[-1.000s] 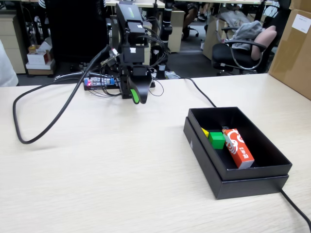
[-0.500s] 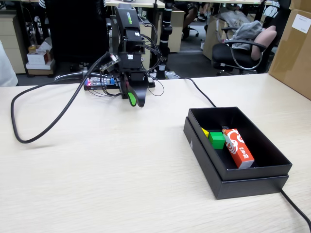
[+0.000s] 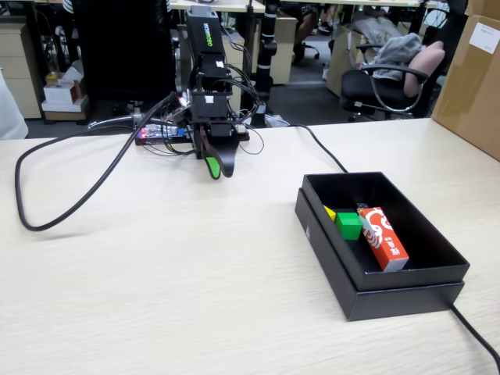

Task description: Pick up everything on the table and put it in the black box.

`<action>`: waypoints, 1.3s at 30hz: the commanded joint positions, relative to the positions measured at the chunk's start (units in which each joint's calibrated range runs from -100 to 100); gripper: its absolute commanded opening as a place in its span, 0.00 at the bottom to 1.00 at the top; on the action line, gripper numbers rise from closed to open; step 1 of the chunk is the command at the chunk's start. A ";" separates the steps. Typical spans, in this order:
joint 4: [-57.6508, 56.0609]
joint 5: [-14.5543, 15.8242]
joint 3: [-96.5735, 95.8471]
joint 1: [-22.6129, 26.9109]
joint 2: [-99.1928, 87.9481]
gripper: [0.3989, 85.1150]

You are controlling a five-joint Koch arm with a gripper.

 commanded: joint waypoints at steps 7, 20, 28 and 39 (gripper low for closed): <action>3.21 1.12 -1.55 -0.10 -0.20 0.57; 9.17 2.54 -5.36 0.63 -0.43 0.57; 10.73 2.49 -4.99 0.29 -0.32 0.57; 10.73 2.49 -3.45 0.29 -0.89 0.57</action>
